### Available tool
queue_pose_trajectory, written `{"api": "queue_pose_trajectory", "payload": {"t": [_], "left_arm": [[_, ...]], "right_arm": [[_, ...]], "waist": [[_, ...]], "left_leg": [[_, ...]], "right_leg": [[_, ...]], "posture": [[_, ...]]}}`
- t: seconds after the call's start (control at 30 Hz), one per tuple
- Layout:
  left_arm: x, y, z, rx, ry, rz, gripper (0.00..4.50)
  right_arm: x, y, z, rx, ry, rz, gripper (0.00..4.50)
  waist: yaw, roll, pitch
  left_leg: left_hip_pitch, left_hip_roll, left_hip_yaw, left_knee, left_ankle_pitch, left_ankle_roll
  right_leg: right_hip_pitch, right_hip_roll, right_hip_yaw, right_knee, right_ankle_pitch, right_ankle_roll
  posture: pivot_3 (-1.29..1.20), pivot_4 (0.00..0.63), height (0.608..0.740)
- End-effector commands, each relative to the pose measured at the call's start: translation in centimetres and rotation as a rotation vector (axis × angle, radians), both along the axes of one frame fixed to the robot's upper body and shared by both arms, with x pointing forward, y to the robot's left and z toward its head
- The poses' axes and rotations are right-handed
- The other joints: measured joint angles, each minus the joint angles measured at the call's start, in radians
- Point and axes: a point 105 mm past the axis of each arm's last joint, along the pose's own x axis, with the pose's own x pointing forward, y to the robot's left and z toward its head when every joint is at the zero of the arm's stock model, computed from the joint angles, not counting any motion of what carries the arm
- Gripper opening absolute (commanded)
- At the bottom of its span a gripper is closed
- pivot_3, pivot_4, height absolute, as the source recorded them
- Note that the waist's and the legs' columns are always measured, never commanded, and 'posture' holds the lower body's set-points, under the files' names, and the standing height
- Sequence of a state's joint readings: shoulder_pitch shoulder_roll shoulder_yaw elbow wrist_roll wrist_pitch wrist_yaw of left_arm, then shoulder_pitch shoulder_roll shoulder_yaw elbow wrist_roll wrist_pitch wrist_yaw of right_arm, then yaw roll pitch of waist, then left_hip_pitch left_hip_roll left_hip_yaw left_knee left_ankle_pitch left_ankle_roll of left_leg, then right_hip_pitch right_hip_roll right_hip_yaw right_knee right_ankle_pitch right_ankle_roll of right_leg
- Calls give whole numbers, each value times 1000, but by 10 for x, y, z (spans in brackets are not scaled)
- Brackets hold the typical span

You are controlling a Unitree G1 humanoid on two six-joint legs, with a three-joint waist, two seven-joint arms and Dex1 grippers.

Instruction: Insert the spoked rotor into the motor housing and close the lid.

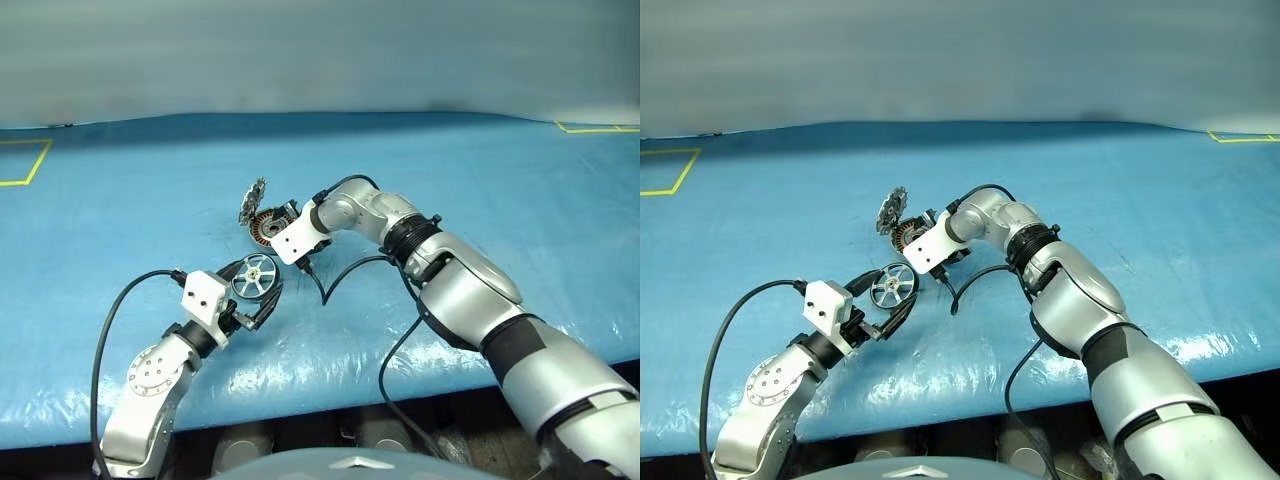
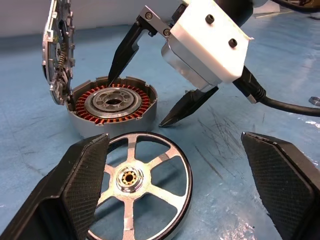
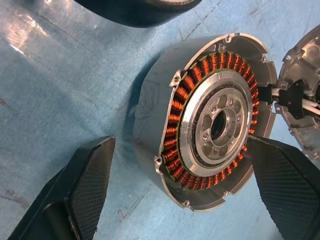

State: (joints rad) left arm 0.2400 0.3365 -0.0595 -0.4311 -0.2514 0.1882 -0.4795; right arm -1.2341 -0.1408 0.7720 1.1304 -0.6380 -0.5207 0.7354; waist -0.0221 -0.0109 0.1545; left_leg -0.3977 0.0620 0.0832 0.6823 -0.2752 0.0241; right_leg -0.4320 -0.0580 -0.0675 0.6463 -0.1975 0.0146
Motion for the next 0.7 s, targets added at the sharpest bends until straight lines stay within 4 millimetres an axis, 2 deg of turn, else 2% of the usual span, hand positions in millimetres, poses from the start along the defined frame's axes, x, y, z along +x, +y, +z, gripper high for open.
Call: {"api": "queue_pose_trajectory", "payload": {"t": [0.03,0.13,0.17,0.23,0.4,0.57,0.7], "left_arm": [[1,-5,4,3,-22,-27,4500],[3,-3,5,3,-26,-20,4500],[4,-3,6,-4,-30,-19,4500],[4,-4,7,-2,-38,-24,4500],[5,-4,9,0,-46,-18,4500],[5,-4,9,-3,-46,-15,4500],[5,-7,8,1,-45,-24,4500]], "right_arm": [[-8,4,-7,-27,21,43,4406],[-6,0,-11,-63,-4,42,4406],[-5,0,-12,-54,3,28,4229],[-5,-3,-17,-57,24,7,3761],[-6,-5,-23,-71,20,10,2219],[-7,-12,-25,-77,16,26,2219],[-16,-27,-23,-64,193,-30,2219]], "waist": [[-2,0,0],[-2,0,0],[-2,0,0],[-3,0,0],[-5,1,0],[-5,1,-1],[4,1,-1]], "left_leg": [[0,0,0,0,0,0],[0,0,0,0,0,0],[1,0,0,0,0,0],[1,0,0,0,0,0],[2,0,0,0,0,0],[2,0,0,0,0,-1],[2,0,-1,0,0,0]], "right_leg": [[0,0,0,0,0,0],[0,0,0,0,1,1],[0,0,0,1,1,1],[1,0,0,1,0,1],[1,0,0,1,0,-1],[1,0,0,1,0,-1],[2,0,0,1,0,-1]], "posture": [[0,150,740],[0,150,740],[0,150,740],[0,150,740],[0,150,740],[0,150,740],[0,150,740]]}}
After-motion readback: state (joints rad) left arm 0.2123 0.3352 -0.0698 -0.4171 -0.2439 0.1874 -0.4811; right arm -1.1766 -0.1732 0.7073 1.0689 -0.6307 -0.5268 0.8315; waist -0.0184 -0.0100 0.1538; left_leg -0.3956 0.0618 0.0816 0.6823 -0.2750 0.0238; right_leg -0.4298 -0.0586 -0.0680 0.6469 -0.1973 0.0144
